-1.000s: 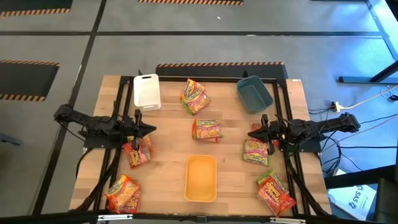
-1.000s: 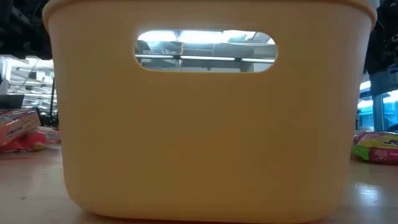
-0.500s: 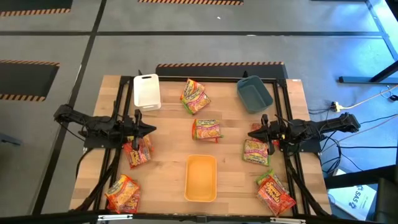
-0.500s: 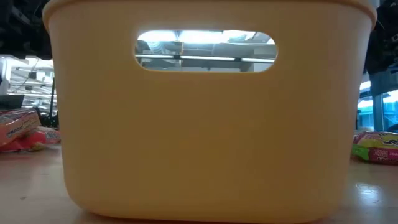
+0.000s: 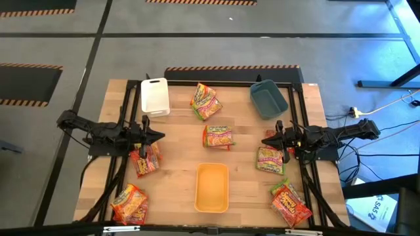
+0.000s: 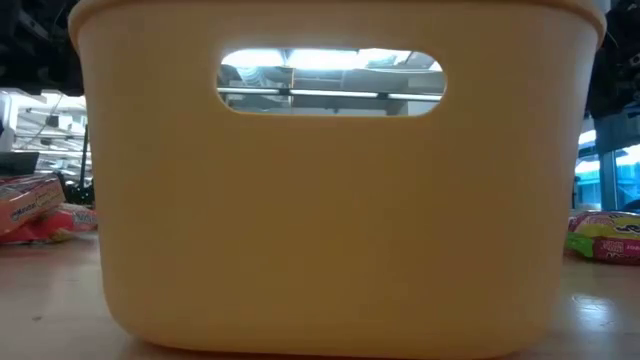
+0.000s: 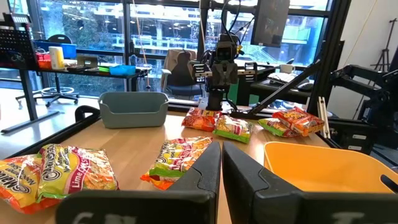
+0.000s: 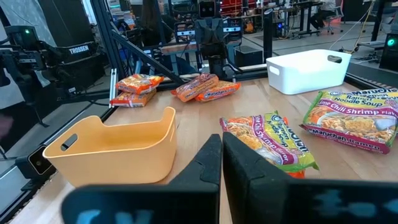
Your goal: Sort Maruchan noodles
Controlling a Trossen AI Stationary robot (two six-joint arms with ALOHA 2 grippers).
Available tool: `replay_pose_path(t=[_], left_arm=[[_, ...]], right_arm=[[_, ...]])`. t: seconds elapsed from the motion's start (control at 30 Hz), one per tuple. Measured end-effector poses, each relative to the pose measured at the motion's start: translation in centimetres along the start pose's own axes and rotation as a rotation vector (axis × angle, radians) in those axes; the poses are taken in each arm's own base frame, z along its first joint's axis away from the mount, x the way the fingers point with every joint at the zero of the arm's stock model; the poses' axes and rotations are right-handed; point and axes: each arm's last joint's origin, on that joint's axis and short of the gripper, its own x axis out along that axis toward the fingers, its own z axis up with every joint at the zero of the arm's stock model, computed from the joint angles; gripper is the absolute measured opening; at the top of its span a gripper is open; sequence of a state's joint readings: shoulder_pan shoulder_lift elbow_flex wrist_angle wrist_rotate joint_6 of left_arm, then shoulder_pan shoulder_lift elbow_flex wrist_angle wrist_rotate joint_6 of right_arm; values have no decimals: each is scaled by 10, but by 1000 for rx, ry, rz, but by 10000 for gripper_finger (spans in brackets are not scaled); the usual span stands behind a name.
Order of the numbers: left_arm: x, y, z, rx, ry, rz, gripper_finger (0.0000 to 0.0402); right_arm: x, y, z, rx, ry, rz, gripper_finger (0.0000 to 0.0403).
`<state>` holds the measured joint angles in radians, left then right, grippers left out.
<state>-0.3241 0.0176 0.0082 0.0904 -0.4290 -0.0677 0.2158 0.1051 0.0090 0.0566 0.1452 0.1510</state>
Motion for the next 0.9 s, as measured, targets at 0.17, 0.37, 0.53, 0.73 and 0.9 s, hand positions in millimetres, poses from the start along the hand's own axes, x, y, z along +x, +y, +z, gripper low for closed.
replay_pose_path(t=[0.17, 0.37, 0.53, 0.73, 0.9], left_arm=[[0, 0, 0, 0, 0, 0, 11], [0, 0, 0, 0, 0, 0, 11], [0, 1, 1, 14, -14, 26, 11], [-1, 1, 11, 51, -103, 51, 11], [-2, 5, 20, -6, -187, 165, 11]], right_arm=[[0, 0, 0, 0, 2, -3, 3], [0, -4, 2, 2, -39, -129, 3], [-1, -8, 4, 7, -68, -235, 3], [-1, -13, 13, -110, -138, -299, 3], [1, -21, 14, -126, -130, -377, 3]])
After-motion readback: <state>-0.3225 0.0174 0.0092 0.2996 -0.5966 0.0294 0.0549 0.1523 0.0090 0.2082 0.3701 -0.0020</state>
